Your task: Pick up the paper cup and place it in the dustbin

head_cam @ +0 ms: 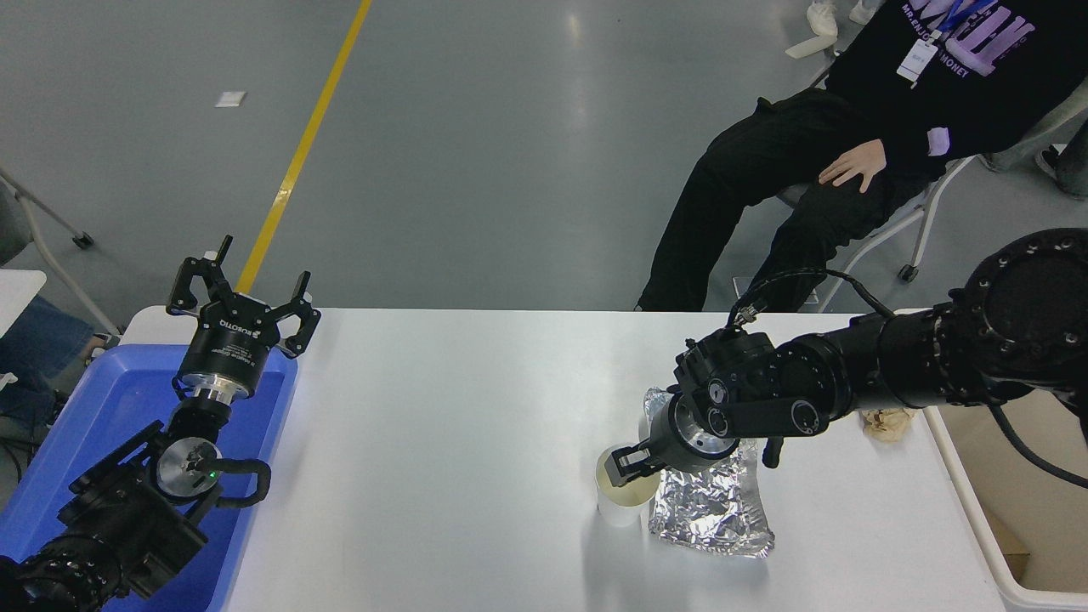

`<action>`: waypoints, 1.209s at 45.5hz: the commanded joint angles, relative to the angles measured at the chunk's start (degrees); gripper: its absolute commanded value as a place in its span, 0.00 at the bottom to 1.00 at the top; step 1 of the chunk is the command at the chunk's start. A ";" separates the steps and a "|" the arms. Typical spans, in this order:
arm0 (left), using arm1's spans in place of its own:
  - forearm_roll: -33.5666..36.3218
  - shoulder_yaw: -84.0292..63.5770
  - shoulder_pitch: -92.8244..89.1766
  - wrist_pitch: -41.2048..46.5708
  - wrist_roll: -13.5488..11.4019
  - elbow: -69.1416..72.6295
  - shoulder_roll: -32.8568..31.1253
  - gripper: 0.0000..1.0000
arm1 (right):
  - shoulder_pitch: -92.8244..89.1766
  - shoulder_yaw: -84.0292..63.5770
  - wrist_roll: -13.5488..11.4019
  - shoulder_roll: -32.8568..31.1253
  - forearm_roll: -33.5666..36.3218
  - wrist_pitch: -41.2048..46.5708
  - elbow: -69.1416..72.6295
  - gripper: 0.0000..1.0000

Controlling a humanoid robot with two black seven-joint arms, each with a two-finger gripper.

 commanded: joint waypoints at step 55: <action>0.00 0.00 0.00 0.00 0.03 0.00 0.00 0.98 | 10.84 -2.66 0.62 -8.02 5.68 2.08 11.55 0.00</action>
